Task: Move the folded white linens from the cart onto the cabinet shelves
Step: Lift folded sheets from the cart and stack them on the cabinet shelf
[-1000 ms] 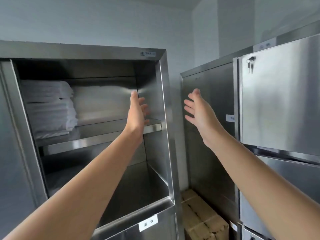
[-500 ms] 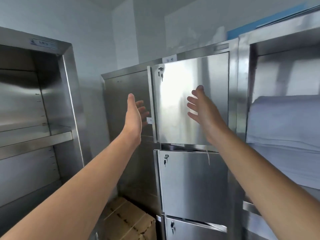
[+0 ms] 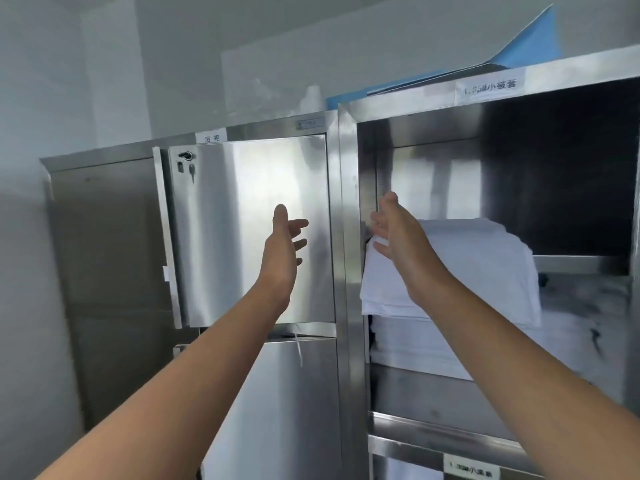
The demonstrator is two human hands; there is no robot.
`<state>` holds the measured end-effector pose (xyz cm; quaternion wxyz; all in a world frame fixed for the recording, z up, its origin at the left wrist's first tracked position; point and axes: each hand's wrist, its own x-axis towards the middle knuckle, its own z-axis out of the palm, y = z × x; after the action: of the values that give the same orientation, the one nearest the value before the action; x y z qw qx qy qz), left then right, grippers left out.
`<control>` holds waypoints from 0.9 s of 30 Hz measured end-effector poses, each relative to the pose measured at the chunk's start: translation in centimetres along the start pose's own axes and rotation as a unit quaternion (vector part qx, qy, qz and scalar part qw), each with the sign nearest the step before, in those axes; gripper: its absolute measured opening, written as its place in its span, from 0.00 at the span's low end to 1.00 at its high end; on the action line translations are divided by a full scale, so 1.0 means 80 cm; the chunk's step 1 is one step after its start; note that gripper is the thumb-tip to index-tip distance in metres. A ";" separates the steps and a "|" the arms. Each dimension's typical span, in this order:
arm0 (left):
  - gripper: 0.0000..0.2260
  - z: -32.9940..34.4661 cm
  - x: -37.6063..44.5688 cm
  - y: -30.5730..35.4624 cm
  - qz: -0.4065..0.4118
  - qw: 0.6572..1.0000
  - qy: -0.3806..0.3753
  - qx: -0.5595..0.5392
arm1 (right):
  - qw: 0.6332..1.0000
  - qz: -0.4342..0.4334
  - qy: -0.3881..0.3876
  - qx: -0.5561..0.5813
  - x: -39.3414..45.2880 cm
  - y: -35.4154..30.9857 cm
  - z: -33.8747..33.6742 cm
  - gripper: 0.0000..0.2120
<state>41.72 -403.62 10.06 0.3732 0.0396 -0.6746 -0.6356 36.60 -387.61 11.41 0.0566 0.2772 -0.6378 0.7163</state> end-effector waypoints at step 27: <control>0.22 0.287 0.225 -0.151 0.128 0.947 -0.149 0.254 | 0.772 -0.034 0.161 -0.614 0.176 0.179 -0.227 0.25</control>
<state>10.96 -396.38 9.54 0.3240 -0.0489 -0.8611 -0.3887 12.67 -376.87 4.78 0.3413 0.0859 -0.9136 0.2038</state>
